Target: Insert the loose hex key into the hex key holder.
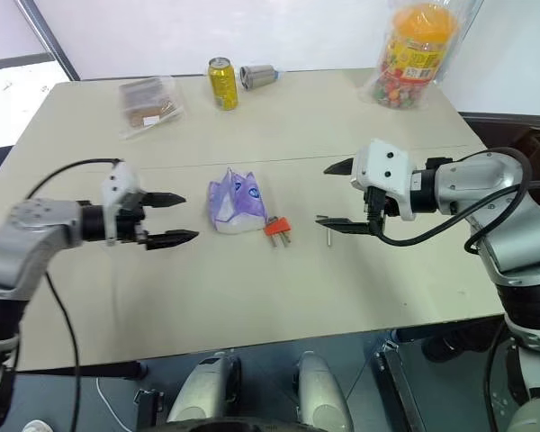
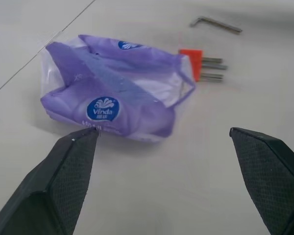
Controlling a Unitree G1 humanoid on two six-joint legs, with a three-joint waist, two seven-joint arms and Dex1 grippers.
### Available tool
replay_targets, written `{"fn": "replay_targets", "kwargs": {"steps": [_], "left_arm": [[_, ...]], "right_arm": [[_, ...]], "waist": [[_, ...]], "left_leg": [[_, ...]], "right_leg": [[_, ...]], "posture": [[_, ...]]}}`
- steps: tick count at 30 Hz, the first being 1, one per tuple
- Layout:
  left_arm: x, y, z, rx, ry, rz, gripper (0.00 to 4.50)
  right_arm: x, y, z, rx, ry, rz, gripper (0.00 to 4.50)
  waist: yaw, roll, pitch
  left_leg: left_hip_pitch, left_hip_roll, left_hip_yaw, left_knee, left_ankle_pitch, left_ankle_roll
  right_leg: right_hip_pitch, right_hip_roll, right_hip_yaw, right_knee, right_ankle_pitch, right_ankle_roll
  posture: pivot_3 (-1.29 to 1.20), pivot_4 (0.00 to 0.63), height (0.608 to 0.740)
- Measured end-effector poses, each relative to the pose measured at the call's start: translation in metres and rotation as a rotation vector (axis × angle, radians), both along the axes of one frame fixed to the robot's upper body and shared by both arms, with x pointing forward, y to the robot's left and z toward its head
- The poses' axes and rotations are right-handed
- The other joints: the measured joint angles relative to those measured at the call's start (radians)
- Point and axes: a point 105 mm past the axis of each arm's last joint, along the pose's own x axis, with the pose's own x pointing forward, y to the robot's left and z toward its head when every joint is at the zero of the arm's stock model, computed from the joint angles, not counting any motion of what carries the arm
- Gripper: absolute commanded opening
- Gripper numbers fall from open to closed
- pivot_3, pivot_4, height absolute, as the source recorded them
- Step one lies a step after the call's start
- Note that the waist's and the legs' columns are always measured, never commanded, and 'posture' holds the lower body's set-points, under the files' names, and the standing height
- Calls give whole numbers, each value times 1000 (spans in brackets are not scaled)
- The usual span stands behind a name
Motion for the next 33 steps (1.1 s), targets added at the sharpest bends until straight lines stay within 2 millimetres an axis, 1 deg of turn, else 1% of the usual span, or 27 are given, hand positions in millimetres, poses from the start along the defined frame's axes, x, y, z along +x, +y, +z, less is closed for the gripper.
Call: {"fn": "replay_targets", "kwargs": {"steps": [2, 5, 9, 11, 14, 17, 20, 21, 24, 25, 28, 30, 33], "left_arm": [[9, -7, -10, 8, -22, 1, 4480], [19, -16, -18, 12, -48, -1, 4480], [28, -22, -23, 10, -70, -10, 4480], [33, -29, -25, 4, -73, -21, 4480], [37, -36, -28, -6, -76, -27, 4480], [39, -41, -30, -27, -77, -23, 3716], [40, -46, -32, -43, -73, -26, 2276], [40, -47, -33, -43, -74, -26, 1694], [41, -46, -32, -39, -81, -19, 177], [41, -46, -32, -39, -88, -17, 78], [43, -43, -32, -39, -108, 22, 78], [47, -37, -33, -43, -131, 91, 78], [56, -20, -26, -48, -194, 238, 78]], "right_arm": [[-1, -3, -3, 6, 10, -28, 4500], [-3, -5, -5, 10, 7, -49, 4500], [-6, -7, -6, 18, -6, -80, 4500], [-8, -8, -8, 20, -4, -91, 4500], [-7, -9, -5, 26, -16, -105, 4500], [-7, -9, -4, 28, -25, -111, 4500], [-7, -9, -3, 30, -31, -116, 4500], [-6, -9, -3, 31, -33, -119, 4500], [-6, -9, -3, 31, -34, -121, 4500], [-6, -9, -3, 32, -34, -121, 4500], [-6, -8, -3, 35, -35, -121, 4500], [-6, -7, -4, 39, -33, -118, 4500], [-5, -4, -6, 45, -29, -108, 4500]], "waist": [[0, 0, 0], [0, 0, 0], [-1, 0, 0], [0, 0, 0], [0, 0, 0], [0, 0, 0], [-1, 0, 0], [-1, 0, 0], [-1, 0, 0], [-1, 0, 0], [-1, 0, 0], [-3, 0, 0], [-4, 0, 0]], "left_leg": [[0, 0, 0, 0, 0, 0], [0, 0, 0, 0, 0, 0], [0, 0, -1, 0, 0, 0], [0, 0, -1, 0, 0, 0], [0, 0, -1, 1, 0, 0], [0, 0, -1, 1, 0, 0], [0, 0, -1, 1, 0, 0], [0, 0, -1, 1, 0, 0], [0, 0, -1, 1, 0, 0], [0, 0, -1, 1, 0, 0], [0, 0, -1, 1, 0, 0], [0, 0, -1, 1, 0, 0], [0, 0, -2, 1, 0, 0]], "right_leg": [[0, 0, 0, 0, 0, 0], [0, 0, 0, 0, 0, 0], [0, 0, 0, 1, 0, 1], [0, 0, 0, 1, 0, 1], [0, 0, 0, 1, 0, 1], [0, 0, 0, 1, 0, 1], [0, 0, 0, 1, 1, 1], [0, 0, 0, 1, 1, 1], [0, 0, 0, 2, 1, 1], [0, 0, 0, 2, 1, 1], [0, 0, 0, 2, 1, 1], [0, 0, 0, 2, 1, 1], [0, 0, -1, 2, 1, 1]], "posture": [[0, 150, 740], [0, 150, 740], [0, 150, 740], [0, 150, 740], [0, 150, 740], [0, 150, 740], [0, 150, 740], [0, 150, 740], [0, 150, 740], [0, 150, 740], [0, 150, 740], [0, 150, 740], [0, 150, 740]]}}
